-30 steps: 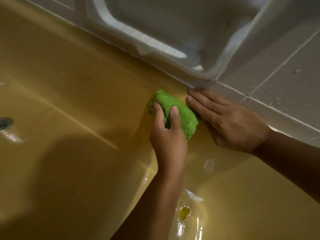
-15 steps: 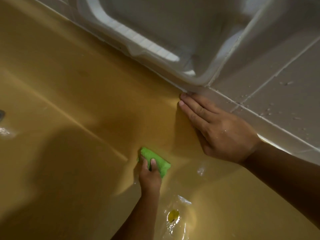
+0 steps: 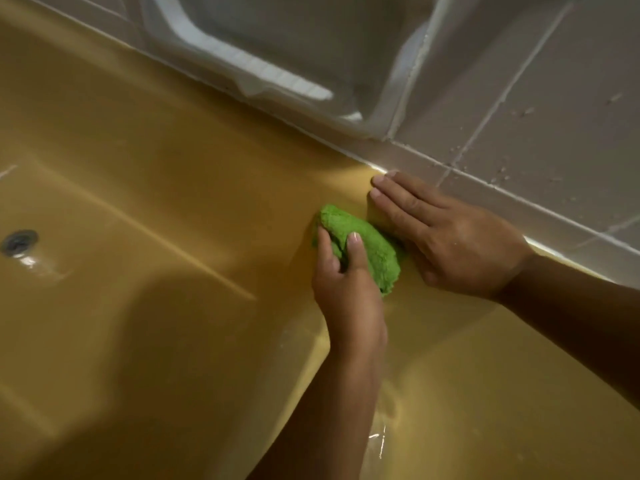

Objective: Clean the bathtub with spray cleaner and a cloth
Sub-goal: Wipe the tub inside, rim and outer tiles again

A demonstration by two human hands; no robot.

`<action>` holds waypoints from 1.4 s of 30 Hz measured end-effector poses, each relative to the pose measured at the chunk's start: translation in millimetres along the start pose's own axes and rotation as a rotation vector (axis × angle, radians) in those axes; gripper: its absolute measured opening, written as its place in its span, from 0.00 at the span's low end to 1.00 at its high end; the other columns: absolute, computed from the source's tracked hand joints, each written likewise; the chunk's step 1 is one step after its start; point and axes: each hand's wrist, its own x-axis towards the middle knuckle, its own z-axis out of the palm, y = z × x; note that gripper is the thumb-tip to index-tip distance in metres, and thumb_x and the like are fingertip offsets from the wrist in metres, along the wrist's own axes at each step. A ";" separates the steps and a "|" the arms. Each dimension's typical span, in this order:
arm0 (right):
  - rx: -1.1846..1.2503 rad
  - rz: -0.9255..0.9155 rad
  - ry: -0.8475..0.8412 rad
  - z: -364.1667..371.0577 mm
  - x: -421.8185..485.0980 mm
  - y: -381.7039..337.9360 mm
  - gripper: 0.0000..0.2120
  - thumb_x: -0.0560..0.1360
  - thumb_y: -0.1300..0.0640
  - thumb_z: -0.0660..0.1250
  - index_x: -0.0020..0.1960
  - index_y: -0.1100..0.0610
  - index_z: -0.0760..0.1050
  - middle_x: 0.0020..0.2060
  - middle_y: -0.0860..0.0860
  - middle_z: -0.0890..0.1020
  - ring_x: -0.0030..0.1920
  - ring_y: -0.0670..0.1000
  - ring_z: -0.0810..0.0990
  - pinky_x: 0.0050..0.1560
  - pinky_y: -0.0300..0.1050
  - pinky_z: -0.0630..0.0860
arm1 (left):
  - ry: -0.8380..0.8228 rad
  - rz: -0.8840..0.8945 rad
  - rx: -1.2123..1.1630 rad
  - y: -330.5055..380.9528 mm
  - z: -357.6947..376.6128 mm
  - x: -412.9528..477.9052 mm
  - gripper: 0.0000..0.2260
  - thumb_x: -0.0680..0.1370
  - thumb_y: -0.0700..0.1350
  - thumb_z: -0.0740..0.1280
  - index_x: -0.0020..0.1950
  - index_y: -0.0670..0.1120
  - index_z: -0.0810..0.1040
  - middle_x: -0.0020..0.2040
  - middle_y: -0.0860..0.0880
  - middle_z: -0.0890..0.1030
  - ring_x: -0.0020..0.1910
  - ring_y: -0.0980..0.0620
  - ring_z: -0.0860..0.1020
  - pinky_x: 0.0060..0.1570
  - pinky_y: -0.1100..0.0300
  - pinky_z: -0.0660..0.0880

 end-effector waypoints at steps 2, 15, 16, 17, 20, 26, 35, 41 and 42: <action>0.024 0.019 -0.003 -2.3 -11.3 1.2 0.32 0.79 0.63 0.63 0.81 0.66 0.58 0.81 0.62 0.60 0.82 0.60 0.56 0.81 0.56 0.60 | 0.012 0.027 0.040 2.8 5.8 0.2 0.23 0.85 0.45 0.64 0.80 0.53 0.67 0.70 0.53 0.79 0.62 0.60 0.81 0.56 0.66 0.79; 0.013 0.033 0.039 1.1 -13.2 -1.6 0.29 0.82 0.63 0.61 0.81 0.66 0.59 0.80 0.61 0.62 0.82 0.59 0.58 0.79 0.56 0.63 | 0.136 -0.188 0.595 -146.0 -81.6 26.4 0.30 0.81 0.62 0.57 0.80 0.49 0.68 0.69 0.42 0.79 0.68 0.41 0.77 0.69 0.45 0.74; 0.006 0.035 0.037 2.1 -13.6 -1.7 0.29 0.82 0.62 0.61 0.81 0.66 0.59 0.80 0.61 0.62 0.82 0.59 0.58 0.79 0.56 0.64 | 0.140 -0.250 0.603 -157.3 -89.1 28.4 0.29 0.81 0.62 0.57 0.80 0.50 0.68 0.69 0.42 0.79 0.68 0.40 0.78 0.68 0.45 0.75; -0.002 0.036 0.032 2.7 -14.1 -1.5 0.29 0.83 0.62 0.60 0.81 0.65 0.58 0.81 0.61 0.62 0.82 0.59 0.58 0.79 0.56 0.63 | 0.157 -0.292 0.602 -165.6 -93.5 29.7 0.27 0.83 0.60 0.58 0.80 0.50 0.68 0.69 0.43 0.79 0.68 0.40 0.77 0.69 0.44 0.75; -0.016 0.036 0.018 3.6 -15.3 -0.8 0.29 0.83 0.61 0.60 0.82 0.65 0.57 0.81 0.60 0.61 0.82 0.58 0.57 0.79 0.55 0.63 | 0.243 -0.379 0.421 -167.7 -88.0 31.2 0.20 0.86 0.52 0.60 0.79 0.54 0.68 0.71 0.45 0.77 0.68 0.41 0.77 0.70 0.42 0.74; 0.025 0.041 0.007 -0.9 -30.4 3.2 0.30 0.82 0.62 0.61 0.82 0.64 0.57 0.81 0.60 0.60 0.83 0.58 0.57 0.79 0.56 0.63 | 0.135 -0.275 -0.022 -87.6 -36.5 0.0 0.08 0.86 0.45 0.64 0.59 0.54 0.81 0.55 0.48 0.85 0.55 0.47 0.83 0.63 0.33 0.77; 0.051 0.084 0.004 -14.4 -94.2 8.4 0.27 0.84 0.61 0.60 0.81 0.65 0.59 0.81 0.61 0.62 0.82 0.59 0.58 0.78 0.58 0.65 | -0.068 0.196 0.242 -16.6 23.4 -39.0 0.25 0.82 0.57 0.63 0.79 0.54 0.67 0.66 0.51 0.81 0.62 0.54 0.81 0.64 0.47 0.78; 0.045 0.090 0.011 -14.4 -95.9 7.6 0.29 0.82 0.62 0.62 0.81 0.65 0.59 0.81 0.61 0.61 0.82 0.59 0.58 0.77 0.58 0.66 | 0.012 0.064 0.443 -98.7 -18.0 -31.7 0.19 0.84 0.52 0.61 0.73 0.46 0.73 0.61 0.46 0.83 0.59 0.49 0.82 0.61 0.51 0.79; 0.042 0.088 0.012 -14.3 -96.0 7.6 0.29 0.82 0.62 0.62 0.81 0.65 0.59 0.81 0.61 0.62 0.82 0.59 0.58 0.77 0.57 0.66 | 0.030 0.035 0.475 -113.3 -26.3 -32.0 0.17 0.85 0.51 0.61 0.70 0.45 0.75 0.58 0.46 0.83 0.57 0.48 0.82 0.60 0.51 0.79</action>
